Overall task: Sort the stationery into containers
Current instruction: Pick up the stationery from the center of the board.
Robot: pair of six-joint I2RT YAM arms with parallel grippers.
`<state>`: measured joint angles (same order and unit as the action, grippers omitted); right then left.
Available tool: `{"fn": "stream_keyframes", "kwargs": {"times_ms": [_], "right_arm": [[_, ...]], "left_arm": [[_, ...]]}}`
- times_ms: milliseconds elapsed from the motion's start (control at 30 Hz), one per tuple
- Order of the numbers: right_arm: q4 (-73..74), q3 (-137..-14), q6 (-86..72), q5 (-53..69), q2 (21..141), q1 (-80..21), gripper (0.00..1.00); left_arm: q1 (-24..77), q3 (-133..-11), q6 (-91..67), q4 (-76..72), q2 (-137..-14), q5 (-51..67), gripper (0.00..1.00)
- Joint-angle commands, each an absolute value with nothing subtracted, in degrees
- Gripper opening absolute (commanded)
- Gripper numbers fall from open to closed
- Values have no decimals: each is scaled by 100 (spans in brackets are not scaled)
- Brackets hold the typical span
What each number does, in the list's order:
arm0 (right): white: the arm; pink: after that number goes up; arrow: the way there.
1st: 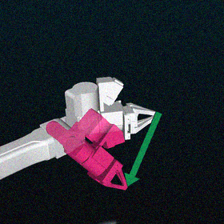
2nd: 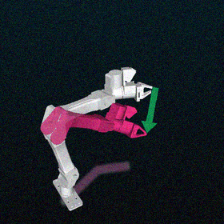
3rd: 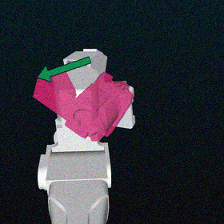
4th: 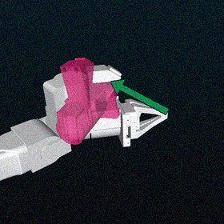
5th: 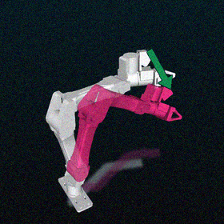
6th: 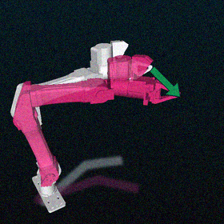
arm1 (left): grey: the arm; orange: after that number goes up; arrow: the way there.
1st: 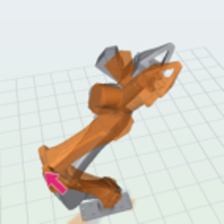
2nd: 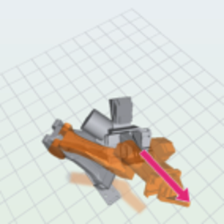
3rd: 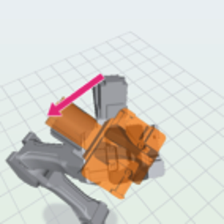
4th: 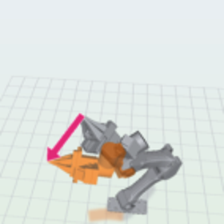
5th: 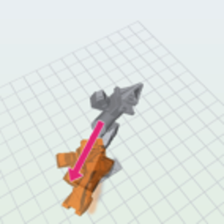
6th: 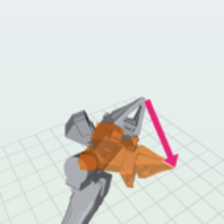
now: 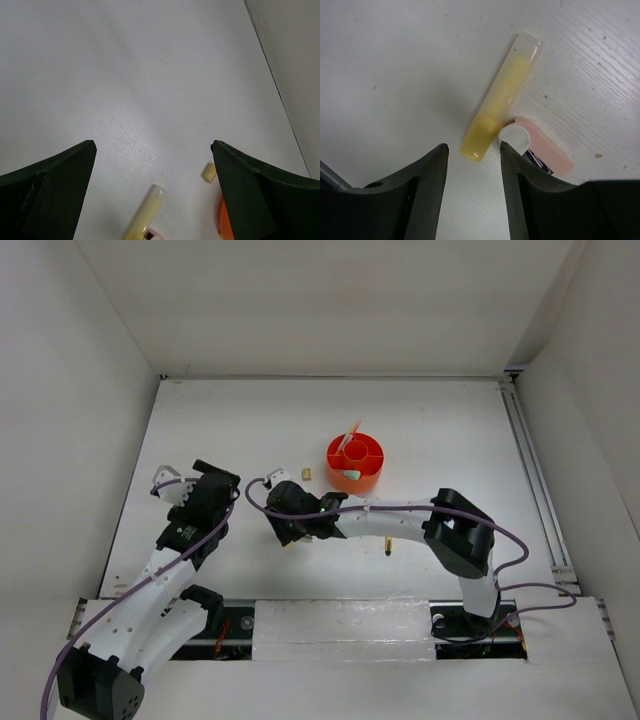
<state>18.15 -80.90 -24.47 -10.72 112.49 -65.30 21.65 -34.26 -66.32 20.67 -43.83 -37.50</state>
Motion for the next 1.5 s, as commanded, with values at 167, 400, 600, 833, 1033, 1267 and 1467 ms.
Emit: {"fn": "stream_keyframes", "kwargs": {"times_ms": [167, 400, 600, 833, 1033, 1267, 1467], "right_arm": [[1485, -8051, -2636, -835, 11056, -6706, 52], [1433, -7937, -2812, -1072, 11109, -6706, 55], [1485, -7858, -2812, -1072, 10996, -6706, 57], [1441, -7795, -2874, -1178, 10811, -6759, 60], [1389, -7796, -2874, -1038, 11003, -6759, 60], [1336, -7963, -2874, -1071, 11214, -6759, 60], [1441, -8147, -2874, -1072, 11390, -6759, 61]], "left_arm": [[2153, -3322, -6557, 2013, -4491, -3744, 100], [2153, -3270, -6452, 1898, -4333, -3744, 100], [2153, -3156, -6065, 1477, -4622, -3341, 100], [2153, -3208, -5959, 1345, -5246, -2980, 100], [2153, -3208, -5810, 1178, -5379, -2751, 100], [2153, -3208, -5757, 1178, -5326, -2751, 100], [2153, -3208, -5704, 1178, -5273, -2751, 100]]}}
